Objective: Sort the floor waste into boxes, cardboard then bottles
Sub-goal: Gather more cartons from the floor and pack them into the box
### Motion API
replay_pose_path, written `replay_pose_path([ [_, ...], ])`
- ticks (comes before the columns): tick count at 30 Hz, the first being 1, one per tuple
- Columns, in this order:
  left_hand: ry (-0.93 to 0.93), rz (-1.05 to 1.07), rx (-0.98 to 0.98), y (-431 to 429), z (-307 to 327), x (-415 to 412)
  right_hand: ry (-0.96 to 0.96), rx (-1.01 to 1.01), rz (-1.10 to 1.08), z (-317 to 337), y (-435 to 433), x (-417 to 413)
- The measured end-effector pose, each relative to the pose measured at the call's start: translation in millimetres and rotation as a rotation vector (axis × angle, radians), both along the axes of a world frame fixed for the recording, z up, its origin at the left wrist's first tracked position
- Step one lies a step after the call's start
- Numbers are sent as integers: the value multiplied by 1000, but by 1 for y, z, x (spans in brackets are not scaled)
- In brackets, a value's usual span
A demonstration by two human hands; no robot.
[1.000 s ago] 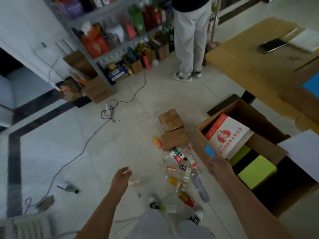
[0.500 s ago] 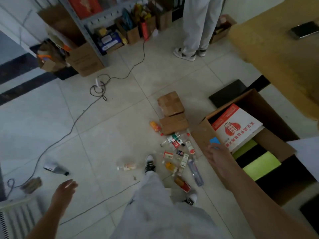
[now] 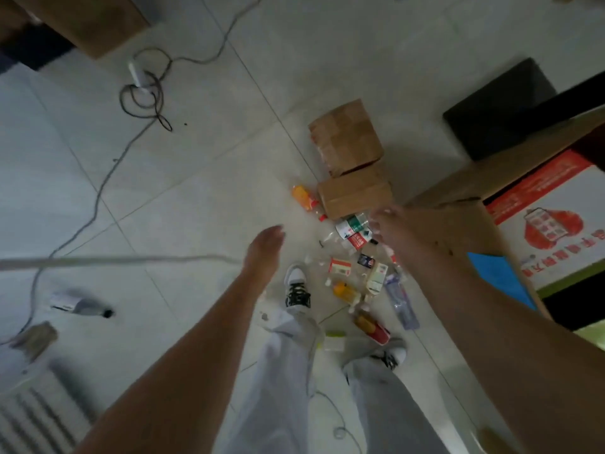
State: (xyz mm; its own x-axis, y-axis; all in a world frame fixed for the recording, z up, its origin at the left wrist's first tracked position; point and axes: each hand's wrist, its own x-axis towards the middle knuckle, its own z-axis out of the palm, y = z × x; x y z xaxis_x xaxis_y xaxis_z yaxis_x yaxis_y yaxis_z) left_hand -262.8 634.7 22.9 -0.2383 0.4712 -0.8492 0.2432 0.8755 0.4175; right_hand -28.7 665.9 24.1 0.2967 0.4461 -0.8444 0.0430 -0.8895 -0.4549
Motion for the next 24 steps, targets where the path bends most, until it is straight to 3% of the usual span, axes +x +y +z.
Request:
replay_pose_path([
  [2,-127,-48,73,31,-45,44,-11,22,54,-50,21,1],
  [6,-131,-107,44,78,-141,104,-118,16,59,-155,41,26],
  [10,-52,-111,-37,94,-247,109,-257,40,103,-251,62,67],
  [15,-82,-15,-81,104,-348,99,-330,67,30,-341,85,91],
  [18,-134,43,-131,108,-373,102,-385,101,69,-378,94,100],
  [20,-212,54,-160,108,-380,108,-289,78,17,-385,95,99],
  [24,-361,101,-150,101,-367,118,-310,204,-79,-368,93,100],
])
